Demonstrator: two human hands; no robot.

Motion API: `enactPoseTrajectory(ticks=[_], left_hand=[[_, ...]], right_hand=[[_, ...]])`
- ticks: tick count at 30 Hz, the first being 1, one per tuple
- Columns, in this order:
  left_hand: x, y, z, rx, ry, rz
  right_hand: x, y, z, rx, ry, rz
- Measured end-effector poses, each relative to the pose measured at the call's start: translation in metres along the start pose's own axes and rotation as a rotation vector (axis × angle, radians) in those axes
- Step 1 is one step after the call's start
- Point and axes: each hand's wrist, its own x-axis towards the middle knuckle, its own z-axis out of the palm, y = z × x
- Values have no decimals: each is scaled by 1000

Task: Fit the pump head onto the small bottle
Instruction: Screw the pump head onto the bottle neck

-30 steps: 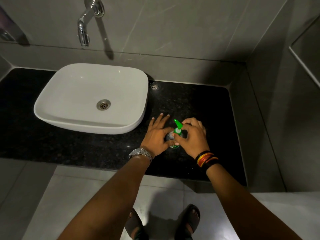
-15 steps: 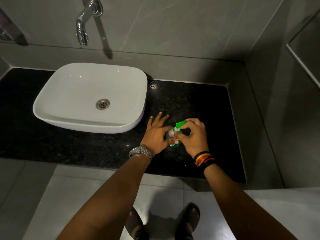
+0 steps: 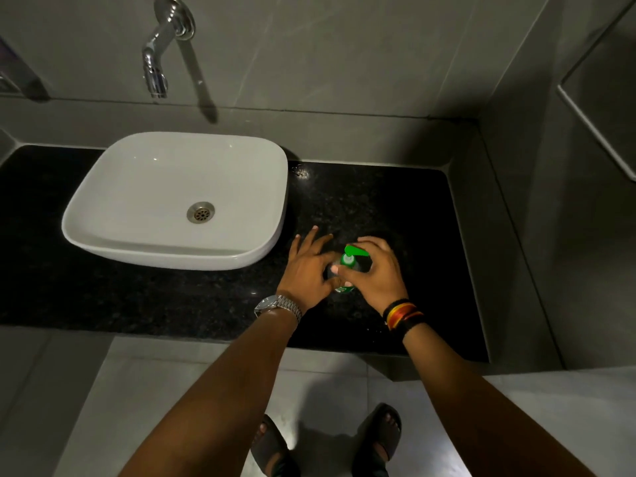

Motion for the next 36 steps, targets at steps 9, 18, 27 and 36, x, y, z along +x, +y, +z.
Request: enactPoseTrajectory(ticks=[9,18,27,36], left_hand=[[1,-4,3,13,2,6],[0,-1,2,15,-1,-18],[-2,3,0,5,7,-34],[-2,1,3,8,24,-50]], right_hand=[[0,4,1,-13,45,-27],[-3,0,6,-71,115,-42],[-2,-5,7,-187,163,8],[-6,0,5,-119,210,-16]])
